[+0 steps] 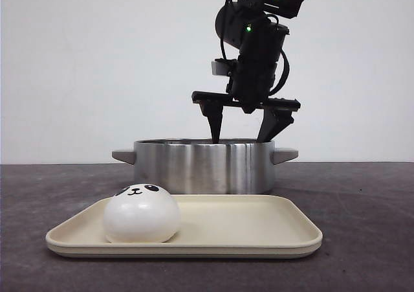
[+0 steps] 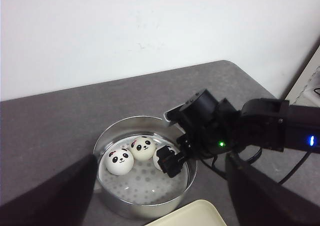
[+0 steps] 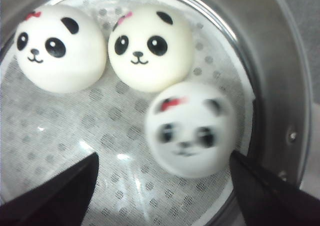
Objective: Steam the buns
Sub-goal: 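Open the right gripper and raise it away from the pot, then lower the left gripper onto the last panda bun and close it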
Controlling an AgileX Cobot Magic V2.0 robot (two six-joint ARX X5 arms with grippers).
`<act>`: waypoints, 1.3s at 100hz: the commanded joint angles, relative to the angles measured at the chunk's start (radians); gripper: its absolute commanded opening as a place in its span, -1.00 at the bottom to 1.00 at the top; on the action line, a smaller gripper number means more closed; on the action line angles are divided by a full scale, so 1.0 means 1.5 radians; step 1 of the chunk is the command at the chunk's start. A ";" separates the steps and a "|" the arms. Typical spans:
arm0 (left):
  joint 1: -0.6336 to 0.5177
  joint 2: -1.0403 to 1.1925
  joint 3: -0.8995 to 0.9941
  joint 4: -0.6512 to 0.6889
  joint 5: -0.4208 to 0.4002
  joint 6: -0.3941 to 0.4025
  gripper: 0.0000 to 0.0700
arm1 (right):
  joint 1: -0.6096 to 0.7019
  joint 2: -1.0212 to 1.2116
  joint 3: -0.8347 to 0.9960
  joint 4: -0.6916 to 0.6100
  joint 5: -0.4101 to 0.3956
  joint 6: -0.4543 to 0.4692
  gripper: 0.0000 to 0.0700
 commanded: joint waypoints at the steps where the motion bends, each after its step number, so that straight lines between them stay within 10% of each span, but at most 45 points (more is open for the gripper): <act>1: -0.005 0.010 0.014 -0.004 0.002 0.009 0.35 | 0.005 0.012 0.038 -0.011 0.001 -0.018 0.51; 9: -0.005 0.019 0.013 -0.025 0.002 0.012 0.35 | 0.007 0.006 0.077 -0.050 -0.007 -0.026 0.30; 21: -0.005 0.033 -0.003 -0.052 0.002 0.011 0.35 | 0.014 -0.013 0.144 -0.111 -0.031 -0.058 -1.00; 52: -0.012 0.044 -0.182 -0.021 0.022 -0.031 0.35 | 0.085 -0.211 0.194 -0.163 -0.014 -0.081 -0.96; 76: -0.025 0.092 -0.337 0.038 0.154 -0.091 0.35 | 0.186 -0.373 0.194 -0.153 0.088 -0.095 -0.96; 130: -0.066 0.371 -0.364 0.112 0.154 -0.104 0.42 | 0.225 -0.447 0.194 -0.229 0.147 -0.095 -0.96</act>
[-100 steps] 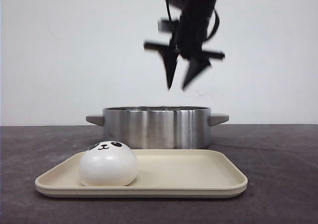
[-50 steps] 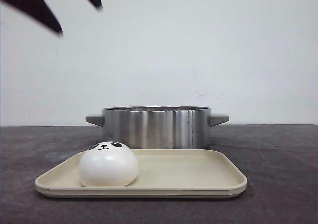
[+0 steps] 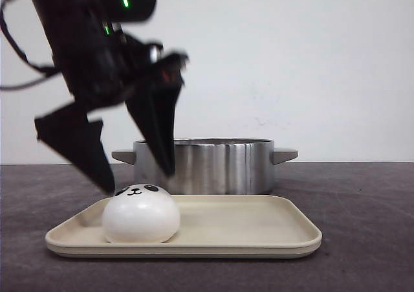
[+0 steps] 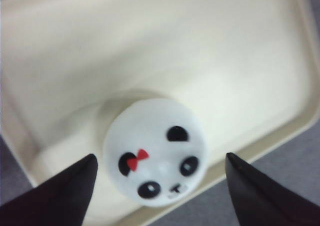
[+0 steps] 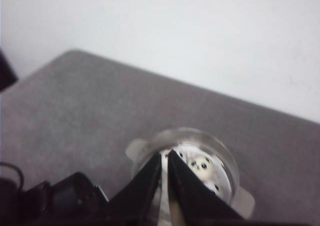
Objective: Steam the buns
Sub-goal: 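Lower the left gripper onto the last panda bun and close it, then lift the bun with the left gripper and lower it into the pot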
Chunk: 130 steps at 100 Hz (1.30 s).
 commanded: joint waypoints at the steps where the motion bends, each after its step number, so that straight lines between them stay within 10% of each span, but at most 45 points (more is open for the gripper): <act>1: -0.008 0.023 0.009 0.005 0.001 -0.007 0.44 | 0.008 0.006 0.013 -0.002 0.003 -0.002 -0.96; 14: -0.010 0.050 0.009 0.011 0.000 -0.007 0.71 | 0.015 0.006 0.013 -0.004 0.004 -0.001 -0.96; 53: -0.012 0.089 0.009 0.030 -0.021 -0.009 0.66 | 0.016 0.006 0.013 -0.004 0.004 -0.001 -0.96; 77: -0.012 0.089 0.009 0.021 -0.036 -0.005 -0.12 | 0.016 0.006 0.013 -0.005 0.004 -0.001 -0.96; 86: -0.012 0.089 0.009 0.008 -0.036 0.021 -1.00 | 0.016 0.006 0.013 -0.004 0.004 -0.001 -0.96; 130: -0.020 -0.024 0.109 0.019 -0.064 0.081 -0.98 | 0.016 0.006 0.013 -0.004 0.003 -0.001 -0.96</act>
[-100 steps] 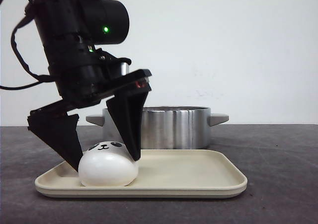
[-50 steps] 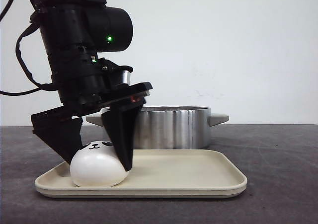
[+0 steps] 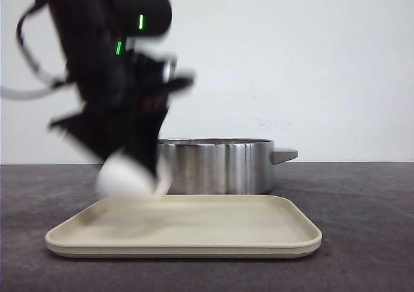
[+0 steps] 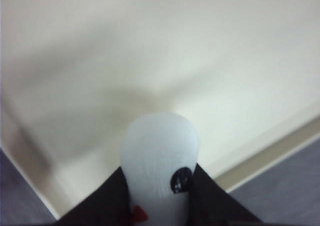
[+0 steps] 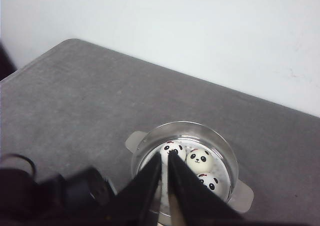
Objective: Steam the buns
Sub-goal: 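Lift the bun with the left gripper and lower it into the pot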
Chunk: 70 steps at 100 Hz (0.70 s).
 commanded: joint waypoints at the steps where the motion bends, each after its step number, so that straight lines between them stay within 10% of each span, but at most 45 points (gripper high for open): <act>1: -0.005 -0.023 0.056 0.027 -0.019 0.025 -0.98 | 0.008 0.006 0.013 0.003 0.003 -0.001 -0.96; 29: 0.018 -0.015 0.166 0.113 -0.075 0.101 -0.98 | 0.008 0.006 0.012 0.013 0.003 -0.001 -0.96; 70: 0.079 0.114 0.178 0.219 -0.065 0.069 -0.98 | 0.008 0.006 0.011 0.012 0.003 -0.003 -0.96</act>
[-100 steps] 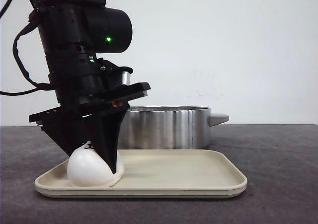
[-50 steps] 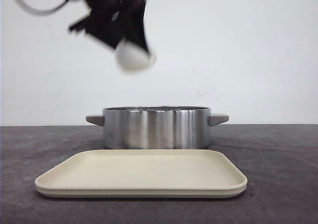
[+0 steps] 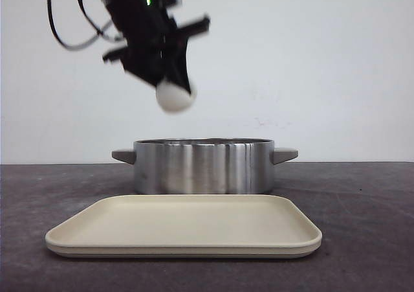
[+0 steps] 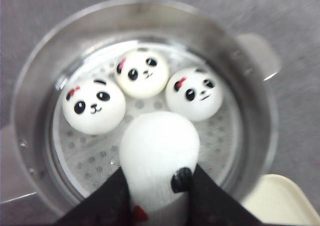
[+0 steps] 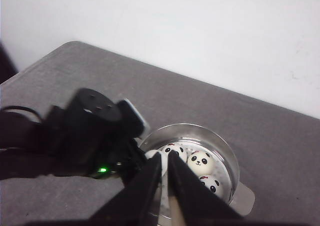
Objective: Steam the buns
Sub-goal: 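Lift the bun with the left gripper and lower it into the pot, then open the left gripper and withdraw it upward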
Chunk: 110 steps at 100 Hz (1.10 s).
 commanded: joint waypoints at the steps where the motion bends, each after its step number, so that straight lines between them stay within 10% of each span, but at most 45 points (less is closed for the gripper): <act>1: -0.003 0.028 0.017 0.025 0.008 -0.018 -0.98 | 0.008 0.006 0.011 0.006 0.003 -0.003 -0.96; 39: 0.000 0.122 0.017 0.077 0.039 -0.072 -0.85 | 0.008 0.006 0.011 -0.014 0.003 -0.003 -0.96; 64: 0.000 0.128 0.018 0.080 0.038 -0.083 0.51 | 0.008 0.006 0.011 -0.016 0.003 -0.003 -0.96; 110: 0.000 0.112 0.130 -0.057 0.032 -0.084 0.57 | 0.007 0.006 0.008 -0.040 0.027 -0.016 -0.96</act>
